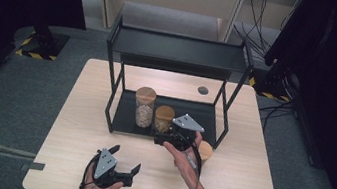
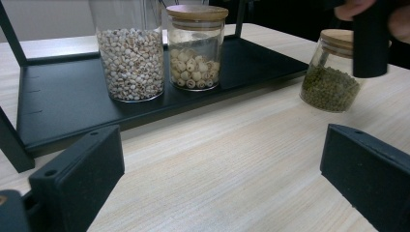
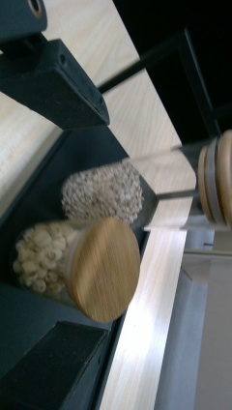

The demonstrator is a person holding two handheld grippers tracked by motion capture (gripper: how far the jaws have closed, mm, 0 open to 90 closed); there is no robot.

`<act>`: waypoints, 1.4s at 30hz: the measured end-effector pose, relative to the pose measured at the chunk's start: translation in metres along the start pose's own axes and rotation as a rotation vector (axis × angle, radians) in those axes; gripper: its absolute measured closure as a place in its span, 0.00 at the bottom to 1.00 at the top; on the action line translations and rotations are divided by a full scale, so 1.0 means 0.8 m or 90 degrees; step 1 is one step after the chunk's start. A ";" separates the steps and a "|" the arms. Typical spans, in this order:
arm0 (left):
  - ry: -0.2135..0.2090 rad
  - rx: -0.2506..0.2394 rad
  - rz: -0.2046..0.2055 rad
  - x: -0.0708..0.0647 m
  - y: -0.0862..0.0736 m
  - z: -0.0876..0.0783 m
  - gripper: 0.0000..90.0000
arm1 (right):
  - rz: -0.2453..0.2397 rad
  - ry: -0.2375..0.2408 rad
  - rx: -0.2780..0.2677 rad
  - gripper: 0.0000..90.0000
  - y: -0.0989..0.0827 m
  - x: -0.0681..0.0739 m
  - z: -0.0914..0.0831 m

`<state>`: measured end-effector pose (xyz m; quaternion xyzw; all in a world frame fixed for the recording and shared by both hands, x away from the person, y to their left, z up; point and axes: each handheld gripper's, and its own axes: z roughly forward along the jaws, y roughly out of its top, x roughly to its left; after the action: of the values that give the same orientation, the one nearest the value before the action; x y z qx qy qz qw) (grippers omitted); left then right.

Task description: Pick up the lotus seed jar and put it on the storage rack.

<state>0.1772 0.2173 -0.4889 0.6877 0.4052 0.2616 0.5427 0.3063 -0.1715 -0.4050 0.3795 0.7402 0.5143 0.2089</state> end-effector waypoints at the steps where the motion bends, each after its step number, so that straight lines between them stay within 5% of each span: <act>1: 0.000 0.000 0.000 0.000 0.000 0.000 0.01 | -0.004 0.006 -0.001 0.04 -0.001 0.000 -0.003; 16: 0.001 0.000 0.000 0.000 0.000 0.000 0.01 | -0.021 0.054 -0.007 0.04 -0.015 0.000 -0.033; 42: 0.002 -0.004 0.000 0.000 0.000 -0.001 0.01 | -0.020 0.116 -0.043 0.03 -0.068 -0.024 -0.094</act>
<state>0.1763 0.2179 -0.4886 0.6856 0.4053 0.2643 0.5439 0.2471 -0.2418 -0.4282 0.3123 0.7443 0.5677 0.1617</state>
